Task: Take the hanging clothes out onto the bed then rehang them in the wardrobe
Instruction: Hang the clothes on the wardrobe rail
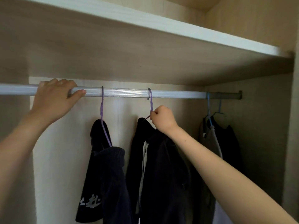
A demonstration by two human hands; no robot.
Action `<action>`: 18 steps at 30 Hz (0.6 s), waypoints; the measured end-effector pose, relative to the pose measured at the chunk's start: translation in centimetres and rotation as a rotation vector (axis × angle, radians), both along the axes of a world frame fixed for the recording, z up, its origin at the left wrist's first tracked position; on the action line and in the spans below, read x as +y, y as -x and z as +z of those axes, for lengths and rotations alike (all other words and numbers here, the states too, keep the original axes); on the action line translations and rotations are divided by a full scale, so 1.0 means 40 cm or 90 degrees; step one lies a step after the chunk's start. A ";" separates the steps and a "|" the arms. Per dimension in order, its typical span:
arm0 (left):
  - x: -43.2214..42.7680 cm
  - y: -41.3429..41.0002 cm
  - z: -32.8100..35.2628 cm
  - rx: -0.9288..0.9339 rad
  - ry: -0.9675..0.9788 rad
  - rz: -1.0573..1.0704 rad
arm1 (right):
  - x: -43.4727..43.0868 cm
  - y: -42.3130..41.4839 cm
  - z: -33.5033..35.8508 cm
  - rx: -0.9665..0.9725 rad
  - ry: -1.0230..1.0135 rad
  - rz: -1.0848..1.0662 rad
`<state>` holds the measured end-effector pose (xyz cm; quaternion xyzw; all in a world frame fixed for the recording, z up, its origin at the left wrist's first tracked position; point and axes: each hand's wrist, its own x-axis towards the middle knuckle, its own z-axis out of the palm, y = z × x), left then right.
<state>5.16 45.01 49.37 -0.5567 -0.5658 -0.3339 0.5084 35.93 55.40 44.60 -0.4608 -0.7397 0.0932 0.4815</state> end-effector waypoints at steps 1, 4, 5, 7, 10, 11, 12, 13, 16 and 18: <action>0.010 0.007 0.000 -0.004 -0.002 -0.011 | -0.004 -0.008 0.002 -0.011 0.002 -0.001; 0.042 0.036 0.000 -0.040 0.007 -0.055 | -0.017 -0.052 0.013 -0.028 0.030 0.030; 0.047 0.041 0.001 -0.047 0.013 -0.060 | -0.019 -0.080 0.020 -0.022 0.023 0.023; 0.049 0.044 0.001 -0.039 0.015 -0.056 | -0.015 -0.158 0.035 -0.038 -0.040 -0.075; 0.033 0.023 -0.002 -0.012 -0.020 -0.017 | 0.029 -0.297 0.034 -0.135 -0.036 -0.291; 0.030 0.015 -0.005 -0.009 -0.028 -0.004 | 0.047 -0.334 0.020 -0.155 0.016 -0.322; 0.027 0.007 -0.006 -0.008 -0.032 0.002 | 0.067 -0.357 0.000 -0.157 0.067 -0.326; 0.025 0.003 -0.005 -0.011 -0.031 0.004 | 0.079 -0.372 -0.020 -0.141 0.104 -0.311; 0.021 -0.001 -0.009 -0.012 -0.024 0.006 | 0.092 -0.382 -0.072 -0.022 0.146 -0.243; 0.018 -0.003 -0.012 -0.012 -0.024 0.007 | 0.082 -0.381 -0.082 0.043 0.149 -0.187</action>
